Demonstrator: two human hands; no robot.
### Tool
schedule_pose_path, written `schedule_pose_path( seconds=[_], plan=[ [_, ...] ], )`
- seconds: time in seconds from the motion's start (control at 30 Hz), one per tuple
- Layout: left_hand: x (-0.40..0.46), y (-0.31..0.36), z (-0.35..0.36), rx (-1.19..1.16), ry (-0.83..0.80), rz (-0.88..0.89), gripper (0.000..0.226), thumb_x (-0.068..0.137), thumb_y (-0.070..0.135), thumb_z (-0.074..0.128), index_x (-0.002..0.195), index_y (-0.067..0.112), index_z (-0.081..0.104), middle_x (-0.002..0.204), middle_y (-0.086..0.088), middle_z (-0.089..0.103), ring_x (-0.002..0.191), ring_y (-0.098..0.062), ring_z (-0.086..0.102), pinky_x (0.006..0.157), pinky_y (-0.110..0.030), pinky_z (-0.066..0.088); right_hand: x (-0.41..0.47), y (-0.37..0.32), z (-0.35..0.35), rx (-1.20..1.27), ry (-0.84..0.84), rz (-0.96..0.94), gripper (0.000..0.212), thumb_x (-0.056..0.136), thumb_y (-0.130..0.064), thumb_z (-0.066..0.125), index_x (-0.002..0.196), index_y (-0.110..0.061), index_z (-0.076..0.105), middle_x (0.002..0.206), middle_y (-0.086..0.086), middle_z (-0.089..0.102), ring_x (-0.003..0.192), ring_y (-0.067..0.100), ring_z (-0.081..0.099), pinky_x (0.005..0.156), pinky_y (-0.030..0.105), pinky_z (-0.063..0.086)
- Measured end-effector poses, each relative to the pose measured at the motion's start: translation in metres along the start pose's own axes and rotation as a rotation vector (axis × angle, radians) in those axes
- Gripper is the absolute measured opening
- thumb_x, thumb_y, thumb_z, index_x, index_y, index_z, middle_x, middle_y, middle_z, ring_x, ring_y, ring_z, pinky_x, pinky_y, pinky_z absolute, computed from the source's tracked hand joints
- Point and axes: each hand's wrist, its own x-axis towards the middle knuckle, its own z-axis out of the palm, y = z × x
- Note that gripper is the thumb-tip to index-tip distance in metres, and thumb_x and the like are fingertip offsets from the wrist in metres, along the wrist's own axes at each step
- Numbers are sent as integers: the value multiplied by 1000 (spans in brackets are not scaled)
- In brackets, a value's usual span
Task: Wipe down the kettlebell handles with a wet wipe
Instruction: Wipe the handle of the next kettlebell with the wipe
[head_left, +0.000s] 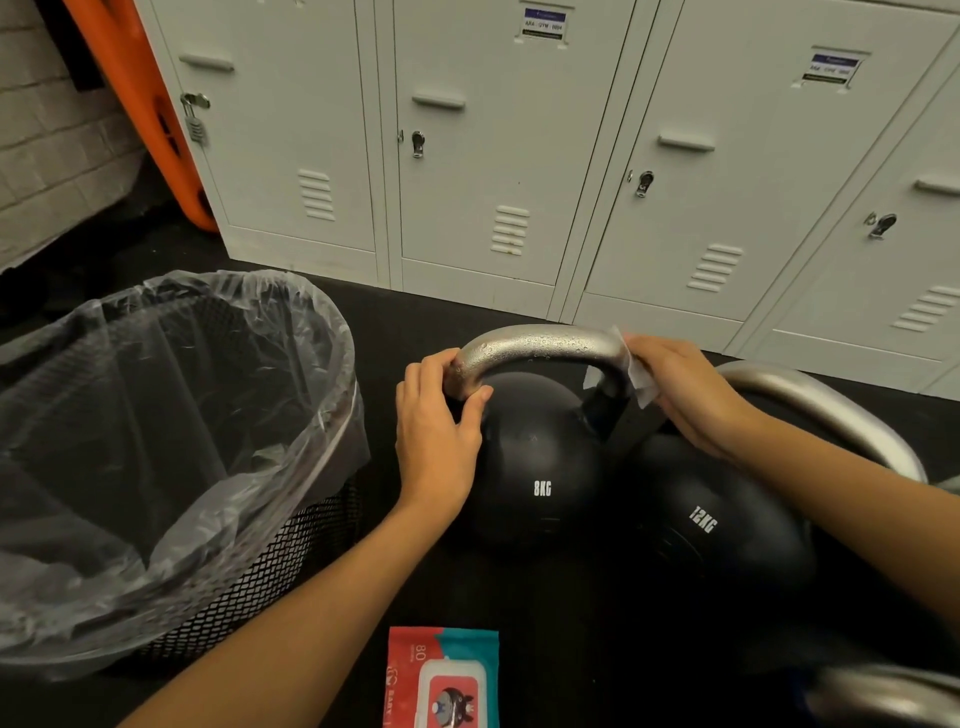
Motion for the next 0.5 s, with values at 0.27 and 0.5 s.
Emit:
schedule_pose_path(
  seconds=[0.27, 0.5],
  plan=[
    [0, -1, 1, 10, -1, 10, 36, 86, 22, 70, 118, 21, 53, 108, 11, 47, 104, -7, 43, 87, -29, 44, -14, -24, 19, -255, -34, -299, 34, 101, -37, 48, 127, -24, 66, 110, -14, 68, 101, -6, 58, 85, 0, 37],
    [-1, 2, 1, -13, 6, -5, 36, 86, 21, 69, 118, 20, 54, 107, 11, 47, 102, -5, 43, 86, -25, 41, -1, -5, 2, -19, -73, -85, 42, 99, -50, 46, 105, -19, 73, 95, 17, 66, 88, 20, 54, 83, 35, 38]
  ],
)
